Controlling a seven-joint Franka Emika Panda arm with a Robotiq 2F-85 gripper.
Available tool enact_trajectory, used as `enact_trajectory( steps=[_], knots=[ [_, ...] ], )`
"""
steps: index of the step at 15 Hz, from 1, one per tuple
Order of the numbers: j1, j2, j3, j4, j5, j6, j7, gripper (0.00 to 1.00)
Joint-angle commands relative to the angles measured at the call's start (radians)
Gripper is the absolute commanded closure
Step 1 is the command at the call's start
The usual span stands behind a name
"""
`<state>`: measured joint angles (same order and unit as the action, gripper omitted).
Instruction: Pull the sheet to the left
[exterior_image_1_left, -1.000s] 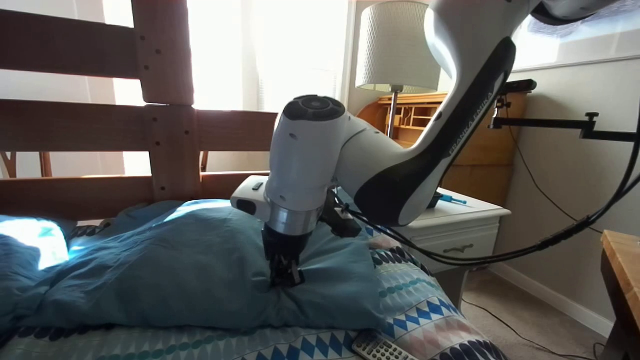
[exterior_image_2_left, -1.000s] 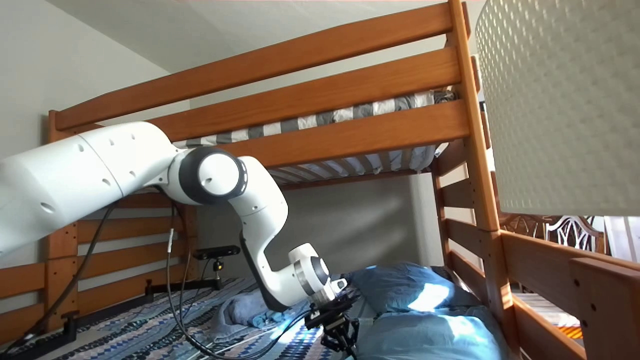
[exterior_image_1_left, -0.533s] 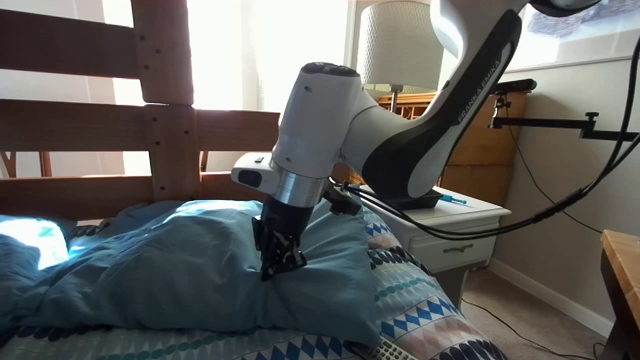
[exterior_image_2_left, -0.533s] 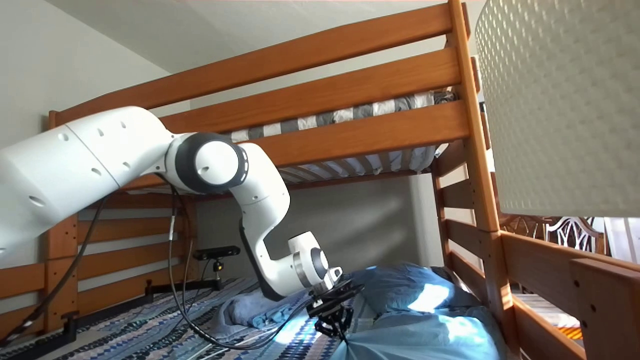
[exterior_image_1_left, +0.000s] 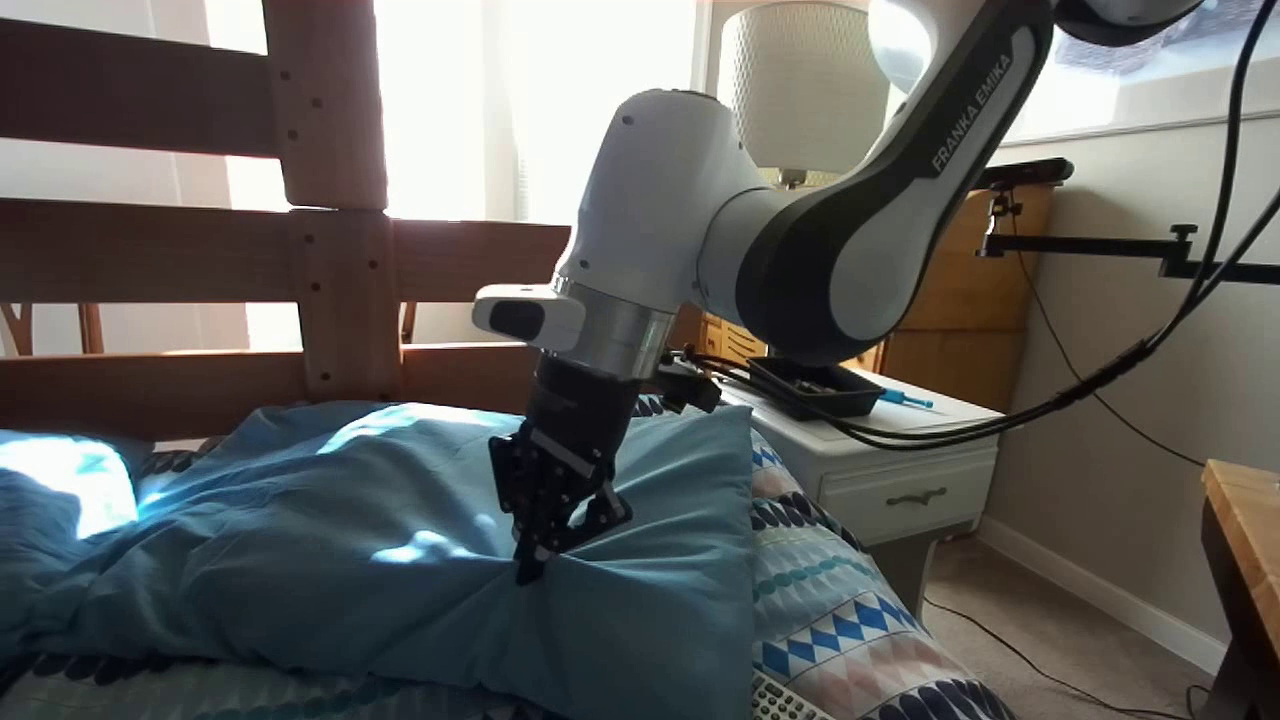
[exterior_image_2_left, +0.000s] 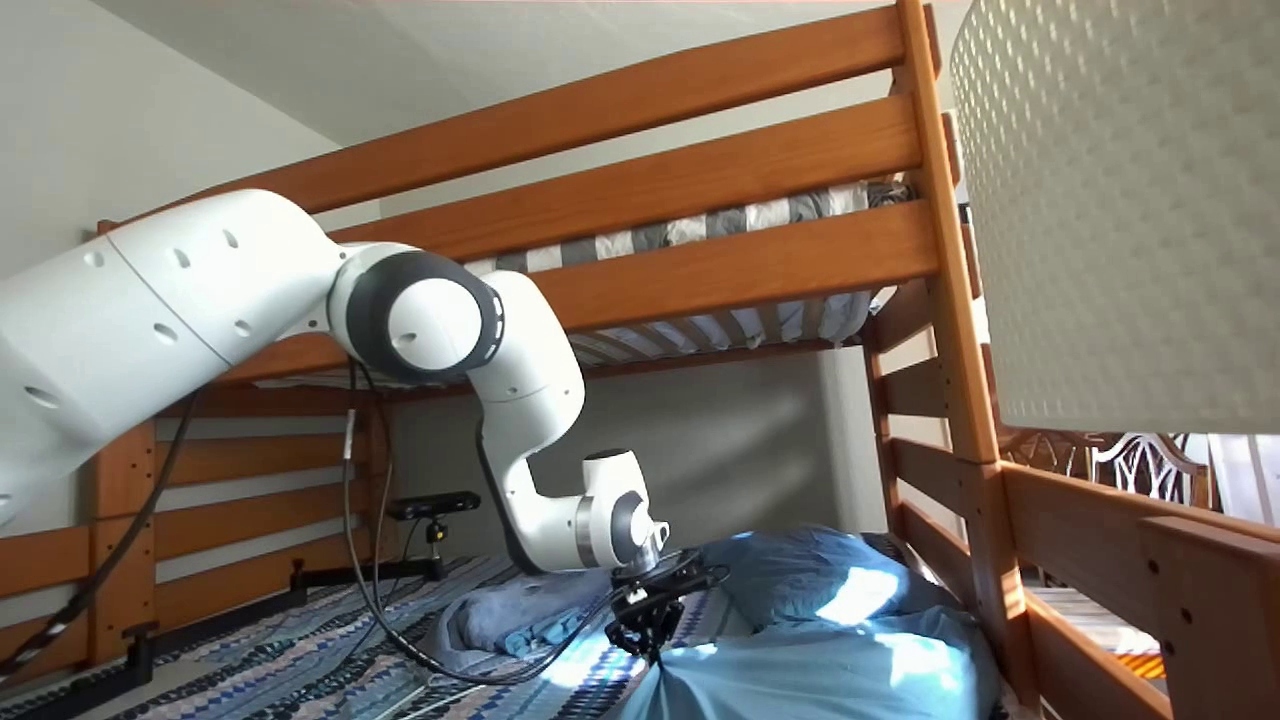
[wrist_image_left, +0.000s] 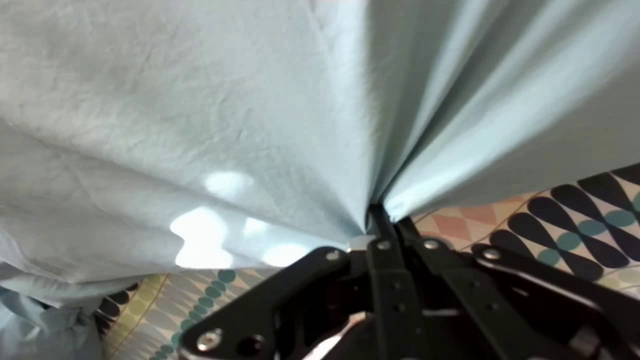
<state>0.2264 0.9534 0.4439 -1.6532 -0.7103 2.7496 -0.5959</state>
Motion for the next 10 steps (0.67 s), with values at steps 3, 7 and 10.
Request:
enact_trajectory(
  steps=[3,7,10],
  knots=[
    [-0.097,-0.006,0.174,-0.079,0.2,0.008,-0.333,0.98],
    [-0.154,0.001,0.255,-0.107,0.338,-0.041,-0.562,0.98],
    [-0.185,-0.002,0.285,-0.133,0.398,-0.072,-0.692,0.98]
  ],
)
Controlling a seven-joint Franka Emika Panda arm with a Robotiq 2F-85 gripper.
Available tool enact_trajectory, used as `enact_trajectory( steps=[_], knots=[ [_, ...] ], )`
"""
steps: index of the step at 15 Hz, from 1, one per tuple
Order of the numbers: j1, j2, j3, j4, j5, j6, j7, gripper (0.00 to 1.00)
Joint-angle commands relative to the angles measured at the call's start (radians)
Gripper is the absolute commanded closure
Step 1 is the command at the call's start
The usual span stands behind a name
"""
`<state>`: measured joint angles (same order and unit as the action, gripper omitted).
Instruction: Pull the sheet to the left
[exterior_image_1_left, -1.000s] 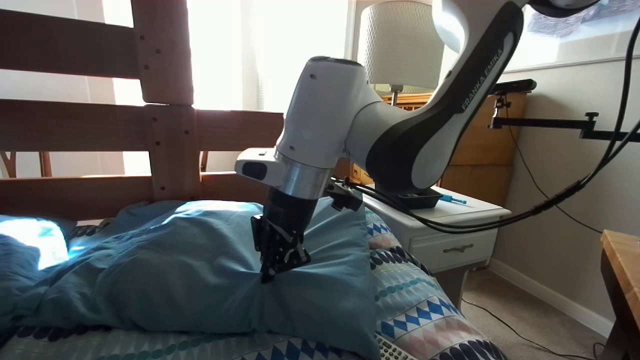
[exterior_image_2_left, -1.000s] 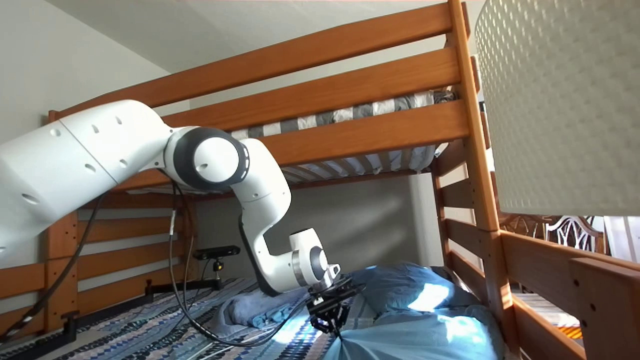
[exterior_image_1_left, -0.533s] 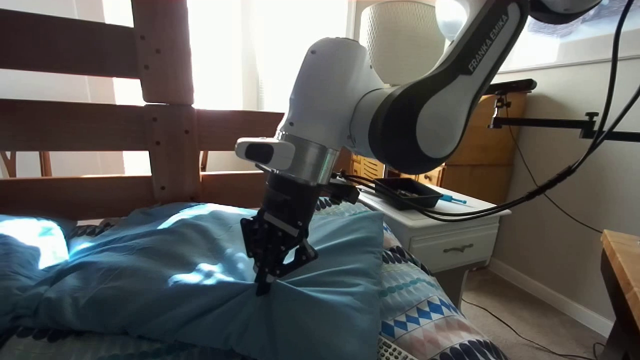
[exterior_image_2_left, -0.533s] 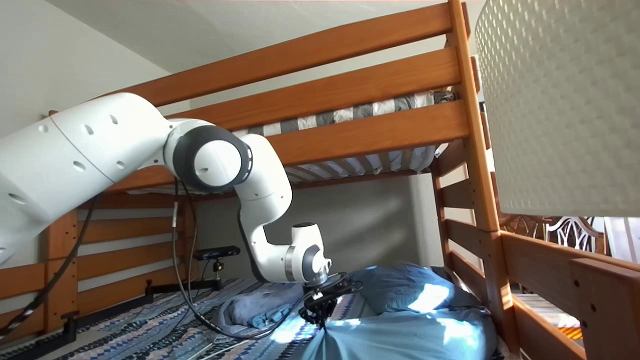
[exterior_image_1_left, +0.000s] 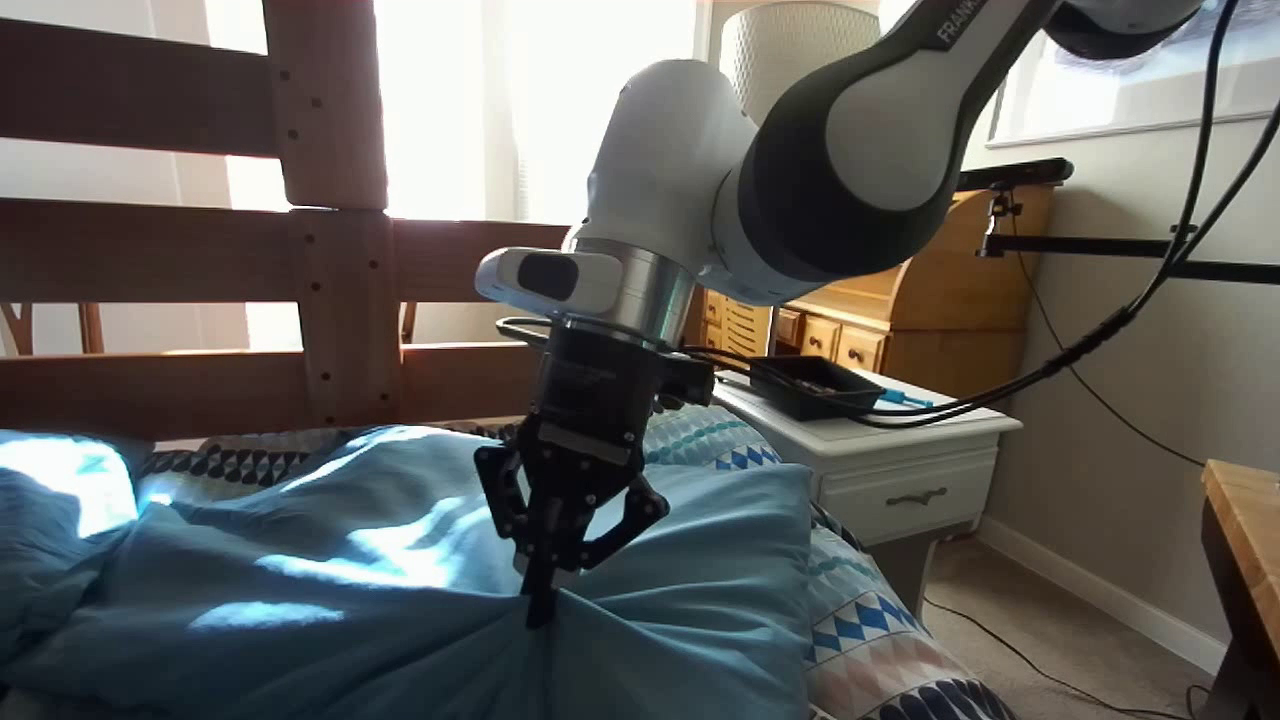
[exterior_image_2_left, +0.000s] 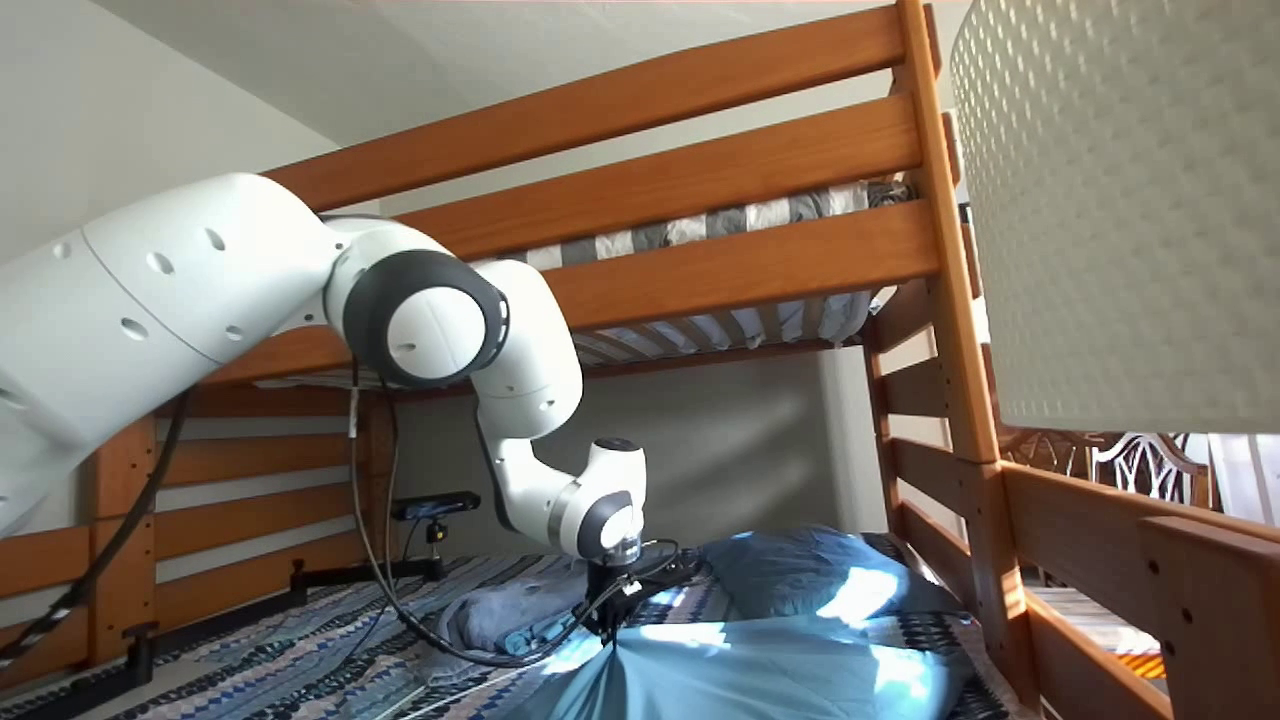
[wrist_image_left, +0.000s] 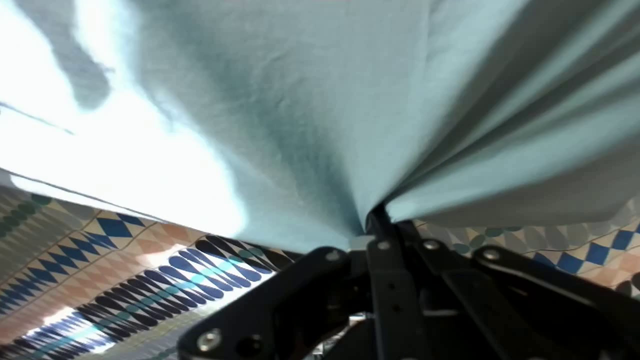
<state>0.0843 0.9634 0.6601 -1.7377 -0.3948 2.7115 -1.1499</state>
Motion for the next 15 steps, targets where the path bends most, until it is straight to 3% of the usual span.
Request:
enact_trajectory(
  steps=[1,15],
  knots=[
    [-0.057,-0.013,0.082,-0.058,0.1,-0.042,-0.183,0.99],
    [-0.222,-0.027,0.271,-0.197,0.28,-0.159,-0.622,0.99]
  ],
)
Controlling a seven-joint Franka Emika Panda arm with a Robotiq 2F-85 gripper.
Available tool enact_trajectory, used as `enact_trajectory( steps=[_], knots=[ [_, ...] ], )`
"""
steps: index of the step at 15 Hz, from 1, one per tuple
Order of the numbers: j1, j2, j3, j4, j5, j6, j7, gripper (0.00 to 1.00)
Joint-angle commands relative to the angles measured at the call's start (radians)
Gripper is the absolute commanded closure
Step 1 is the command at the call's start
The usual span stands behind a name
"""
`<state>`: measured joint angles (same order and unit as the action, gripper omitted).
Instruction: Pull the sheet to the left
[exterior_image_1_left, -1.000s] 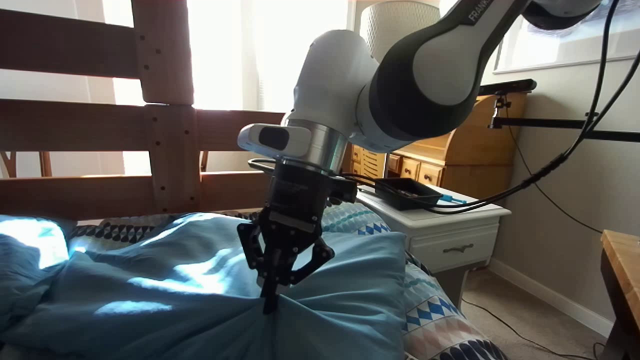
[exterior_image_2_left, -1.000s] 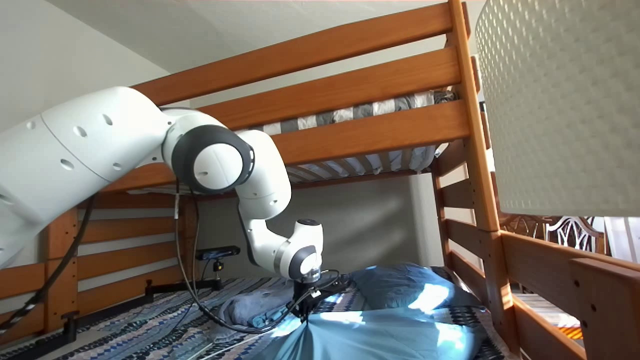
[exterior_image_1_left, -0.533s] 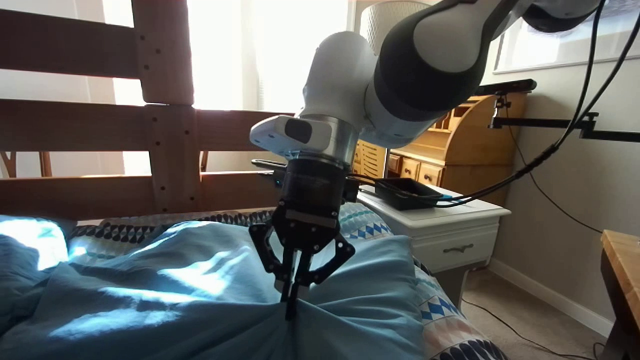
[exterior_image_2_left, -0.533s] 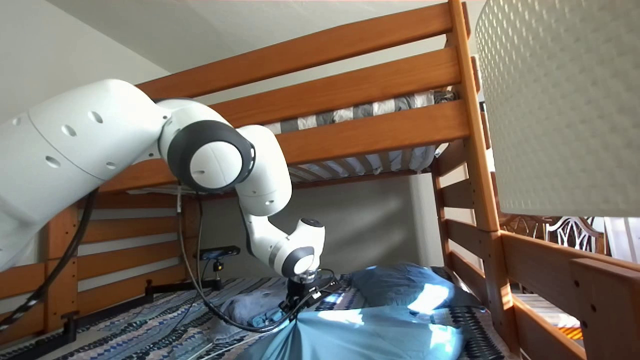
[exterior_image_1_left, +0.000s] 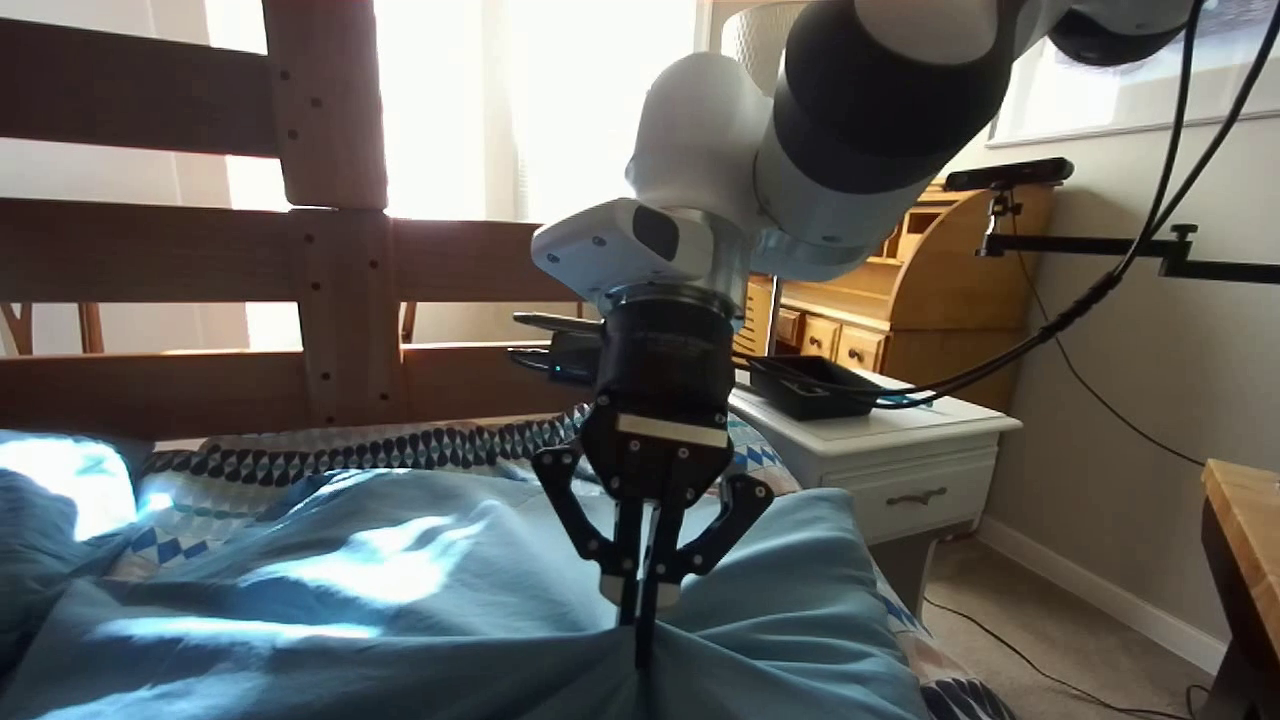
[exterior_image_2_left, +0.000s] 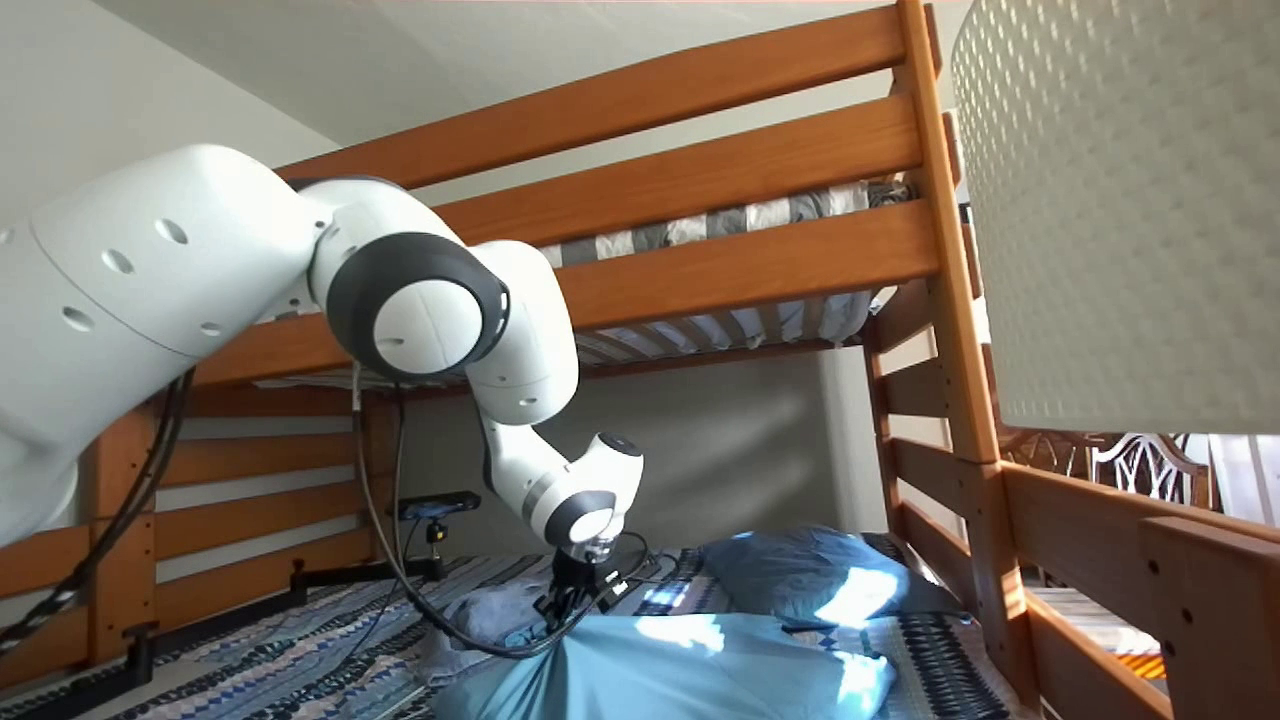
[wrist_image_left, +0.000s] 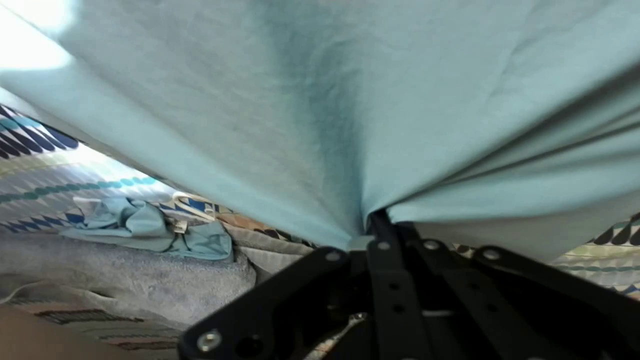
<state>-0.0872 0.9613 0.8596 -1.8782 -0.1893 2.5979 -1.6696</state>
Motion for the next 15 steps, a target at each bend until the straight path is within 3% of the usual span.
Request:
enact_trajectory(
  steps=[1,12,13,15],
  knots=[
    [-0.06,-0.025,0.083,-0.064,0.086,-0.06,-0.13,0.99],
    [-0.101,-0.032,0.115,-0.102,0.17,-0.177,-0.376,0.98],
    [-0.097,-0.036,0.11,-0.102,0.18,-0.169,-0.373,0.71],
    [-0.092,-0.035,0.1,-0.09,0.212,-0.16,-0.356,0.65]
  ],
)
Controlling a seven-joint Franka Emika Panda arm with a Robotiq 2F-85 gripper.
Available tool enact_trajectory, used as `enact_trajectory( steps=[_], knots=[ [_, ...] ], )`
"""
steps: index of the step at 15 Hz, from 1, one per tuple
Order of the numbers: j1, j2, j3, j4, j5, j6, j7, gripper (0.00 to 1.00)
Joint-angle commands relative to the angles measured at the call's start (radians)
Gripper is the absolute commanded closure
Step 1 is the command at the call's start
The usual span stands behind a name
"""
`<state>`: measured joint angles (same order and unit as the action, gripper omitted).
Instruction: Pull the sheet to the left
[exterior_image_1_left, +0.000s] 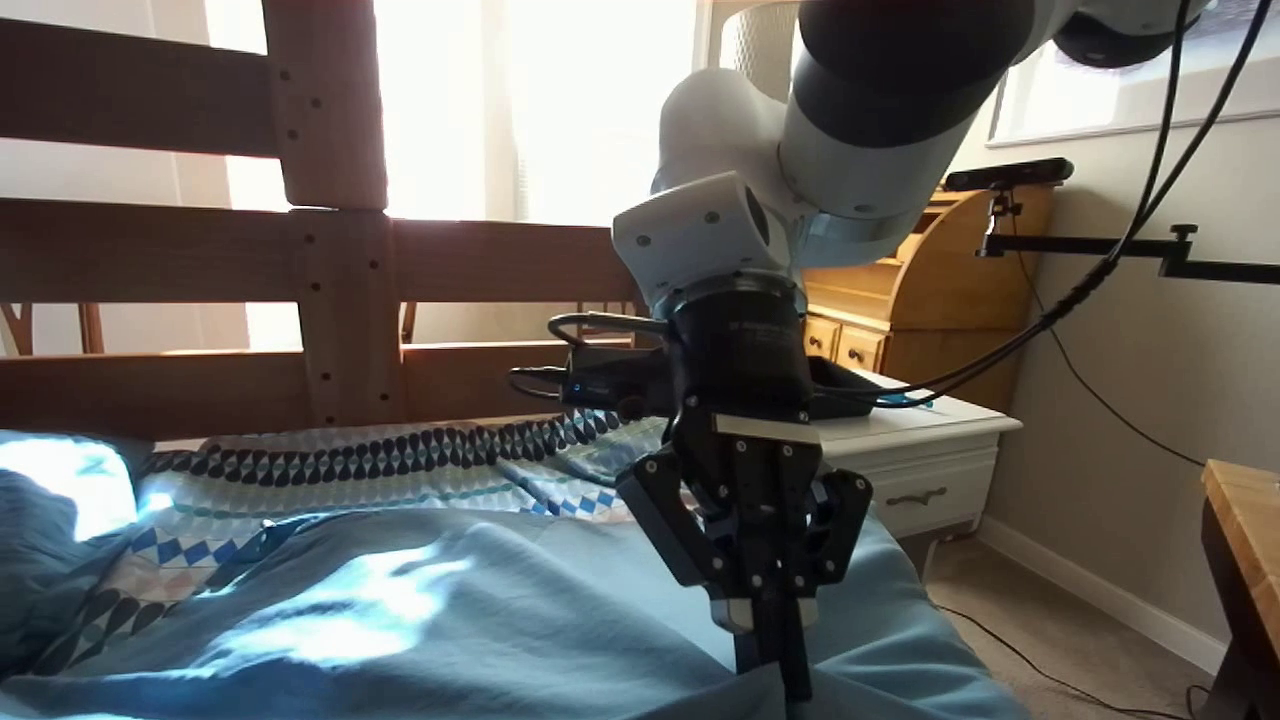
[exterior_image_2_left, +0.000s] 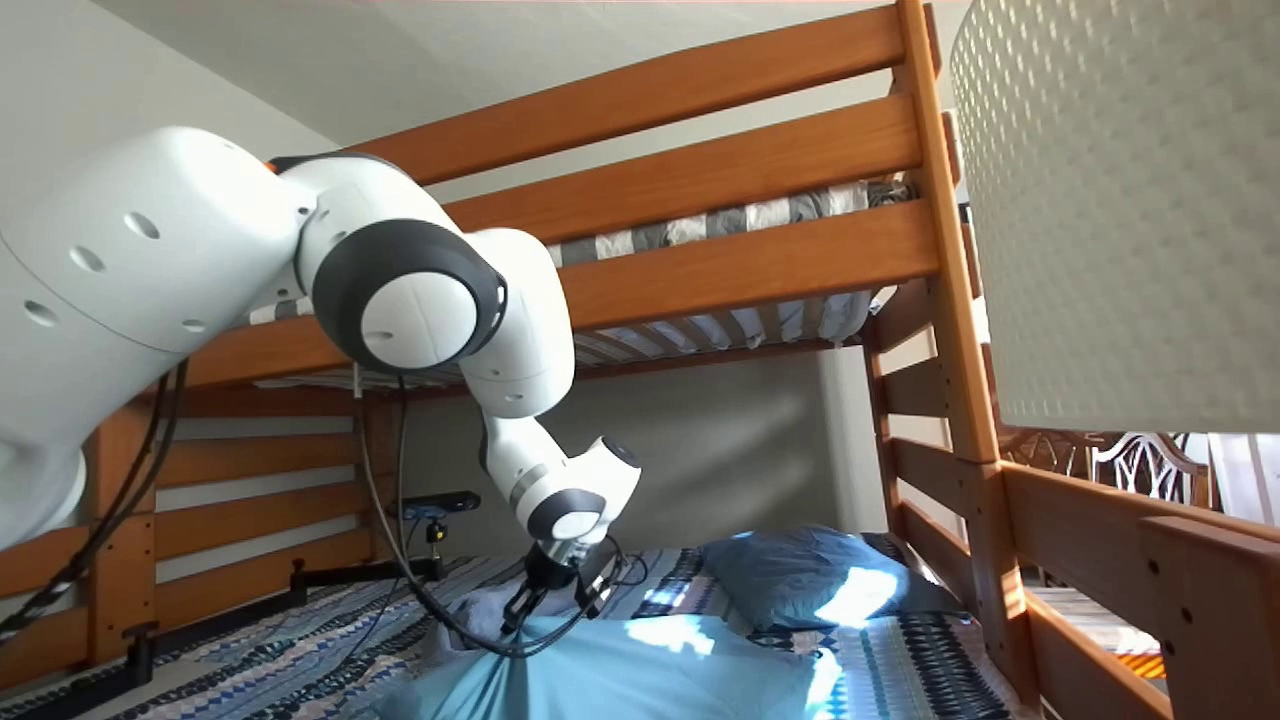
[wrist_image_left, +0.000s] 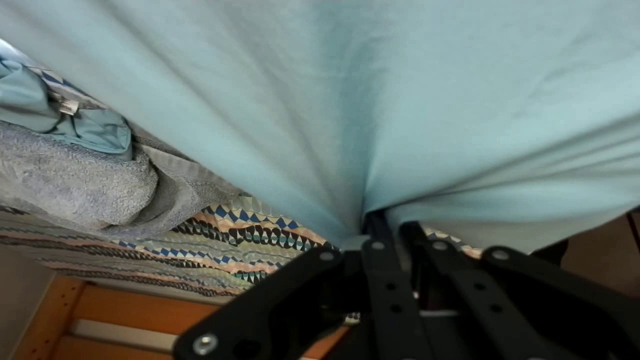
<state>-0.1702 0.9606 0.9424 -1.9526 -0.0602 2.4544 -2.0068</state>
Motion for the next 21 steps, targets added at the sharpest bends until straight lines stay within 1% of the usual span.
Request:
enact_trajectory(
  steps=[1,2,3,6,9,11,13,16,18,20,21],
  knots=[
    [-0.002,-0.04,0.009,-0.013,0.1,0.0,0.0,0.58],
    [0.005,-0.045,0.001,-0.008,0.122,0.021,0.021,0.52],
    [0.03,-0.07,-0.033,-0.007,0.134,0.095,0.072,0.45],
    [0.076,-0.086,-0.11,0.027,0.11,0.213,0.131,0.23],
    [0.13,-0.096,-0.205,0.052,0.084,0.352,0.195,0.02],
    [0.172,-0.107,-0.276,0.063,0.074,0.432,0.258,0.0],
    [0.225,-0.126,-0.354,0.066,0.062,0.513,0.339,0.0],
    [0.326,-0.164,-0.489,0.062,0.044,0.633,0.486,0.0],
    [0.418,-0.197,-0.603,0.052,0.029,0.707,0.603,0.0],
    [0.542,-0.235,-0.755,0.035,0.007,0.775,0.732,0.0],
    [0.591,-0.252,-0.827,0.02,-0.008,0.804,0.784,0.0]
  ],
)
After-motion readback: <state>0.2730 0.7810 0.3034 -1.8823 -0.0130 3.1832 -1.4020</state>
